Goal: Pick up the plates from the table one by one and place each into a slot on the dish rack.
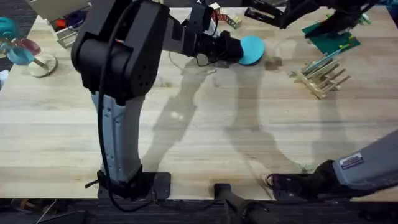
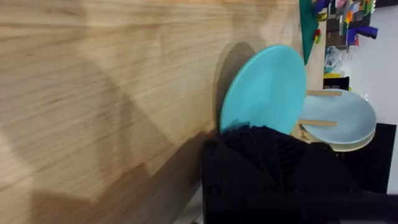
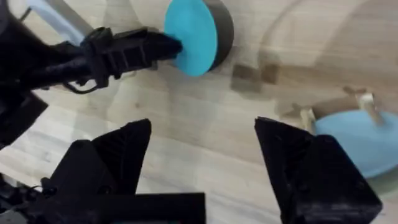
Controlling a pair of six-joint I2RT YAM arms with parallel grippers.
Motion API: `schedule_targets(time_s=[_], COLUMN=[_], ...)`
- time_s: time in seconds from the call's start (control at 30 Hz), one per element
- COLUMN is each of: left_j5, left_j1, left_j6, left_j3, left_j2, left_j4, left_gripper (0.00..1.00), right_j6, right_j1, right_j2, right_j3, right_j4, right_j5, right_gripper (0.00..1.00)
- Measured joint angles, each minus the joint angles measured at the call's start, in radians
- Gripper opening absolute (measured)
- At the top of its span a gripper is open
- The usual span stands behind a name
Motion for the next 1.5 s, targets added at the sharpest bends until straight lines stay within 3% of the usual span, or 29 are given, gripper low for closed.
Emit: schedule_targets(time_s=[0.5, 1.17, 1.27, 1.47, 1.5], left_j5=[-0.003, -0.003, -0.003, -0.003, -0.003], left_j1=[0.0, 0.0, 0.0, 0.0, 0.0], left_j6=[0.0, 0.0, 0.0, 0.0, 0.0], left_j3=[0.002, 0.003, 0.003, 0.003, 0.003], left_j2=[0.0, 0.0, 0.0, 0.0, 0.0], left_j4=[-0.005, -0.005, -0.005, -0.005, -0.005], left_gripper=[0.041, 0.04, 0.041, 0.041, 0.041], right_j6=[-0.026, -0.007, 0.0, 0.009, 0.006], right_j1=[0.096, 0.102, 0.104, 0.106, 0.106], right_j2=[0.189, 0.336, 0.351, 0.36, 0.36], right_j3=[0.0, 0.0, 0.0, 0.0, 0.0], right_j4=[0.177, 0.294, 0.3, 0.302, 0.306], right_j5=[-0.011, -0.071, -0.076, -0.09, -0.086], right_gripper=[0.995, 0.983, 0.829, 0.303, 0.172])
